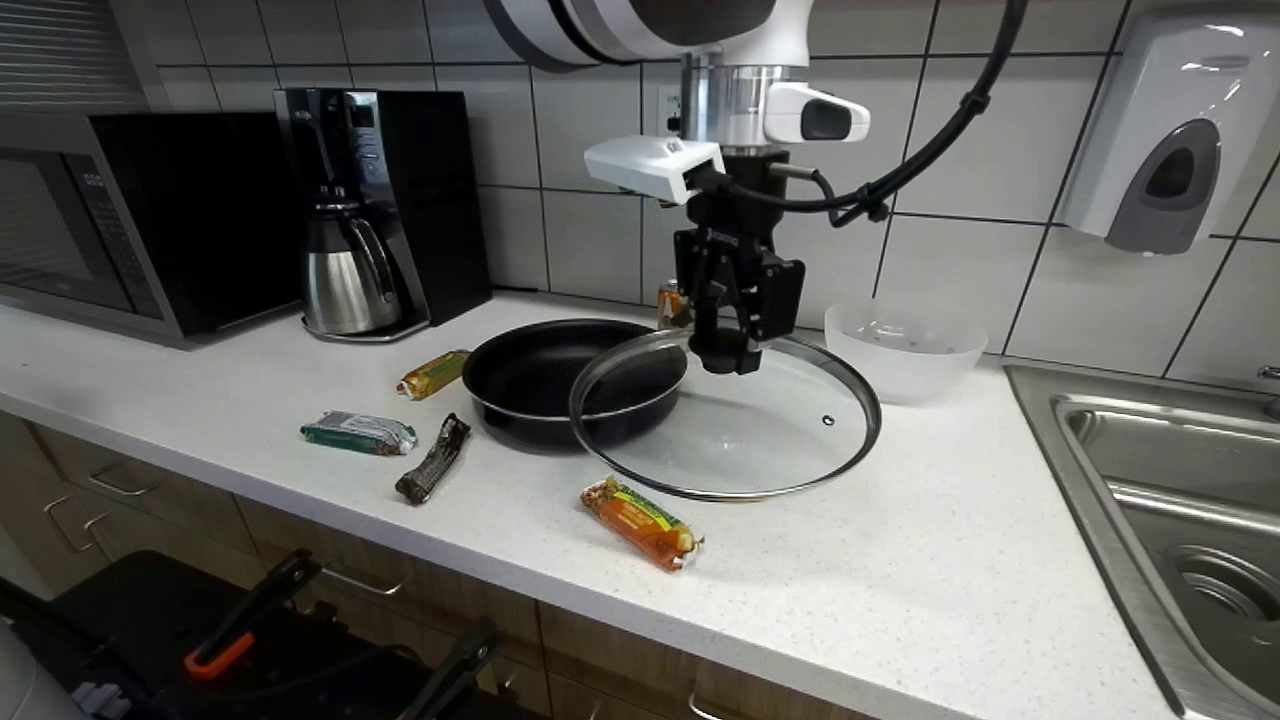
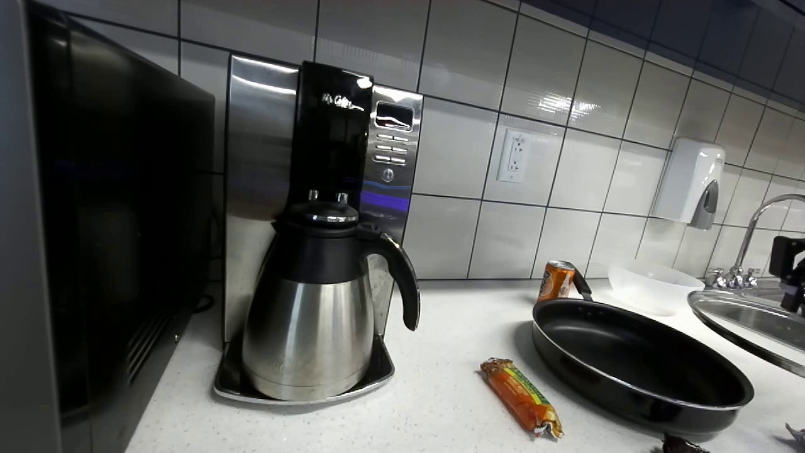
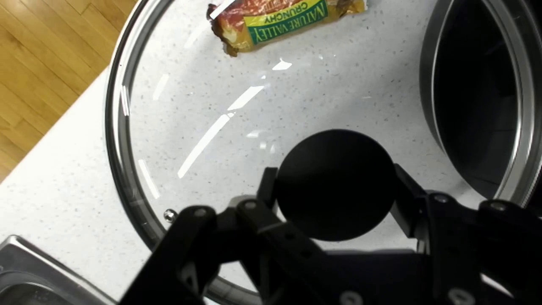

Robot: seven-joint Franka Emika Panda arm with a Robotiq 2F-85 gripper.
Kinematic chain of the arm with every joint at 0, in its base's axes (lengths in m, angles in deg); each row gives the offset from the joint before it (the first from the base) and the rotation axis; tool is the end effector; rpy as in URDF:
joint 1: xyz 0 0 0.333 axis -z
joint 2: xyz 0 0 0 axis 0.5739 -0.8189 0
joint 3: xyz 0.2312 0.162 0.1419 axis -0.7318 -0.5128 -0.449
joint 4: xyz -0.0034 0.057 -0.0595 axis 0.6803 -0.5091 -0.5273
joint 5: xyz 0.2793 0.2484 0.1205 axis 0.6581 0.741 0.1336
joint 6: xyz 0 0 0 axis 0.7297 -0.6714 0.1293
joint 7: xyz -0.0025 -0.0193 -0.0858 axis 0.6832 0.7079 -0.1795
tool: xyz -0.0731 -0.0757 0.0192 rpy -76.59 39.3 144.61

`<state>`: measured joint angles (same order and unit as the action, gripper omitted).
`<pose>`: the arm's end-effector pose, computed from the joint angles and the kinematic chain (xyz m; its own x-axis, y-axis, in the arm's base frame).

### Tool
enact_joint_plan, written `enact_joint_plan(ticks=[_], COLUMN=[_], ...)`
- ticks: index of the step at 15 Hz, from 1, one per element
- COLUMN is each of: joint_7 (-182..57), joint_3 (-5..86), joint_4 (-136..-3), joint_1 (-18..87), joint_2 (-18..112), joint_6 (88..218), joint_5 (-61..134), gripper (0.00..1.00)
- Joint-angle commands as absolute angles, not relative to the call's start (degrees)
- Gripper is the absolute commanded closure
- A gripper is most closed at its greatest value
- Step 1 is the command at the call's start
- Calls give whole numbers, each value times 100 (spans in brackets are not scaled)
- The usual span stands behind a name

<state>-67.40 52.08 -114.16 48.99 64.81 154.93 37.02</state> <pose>0.4267 -0.2457 0.3293 0.7888 -0.6141 0.0242 -0.6146 -0.7886 0.0211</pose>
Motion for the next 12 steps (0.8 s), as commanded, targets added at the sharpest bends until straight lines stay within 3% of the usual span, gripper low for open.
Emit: enact_joint_plan(ticks=[1,12], joint_7=[-6756,-6678], joint_3=[5324,5703], joint_4=[-11129,-10406], joint_1=[5098,5412], joint_2=[6411,5774], joint_6=[15362,15212], joint_5=[3636,3849], gripper=[61,61])
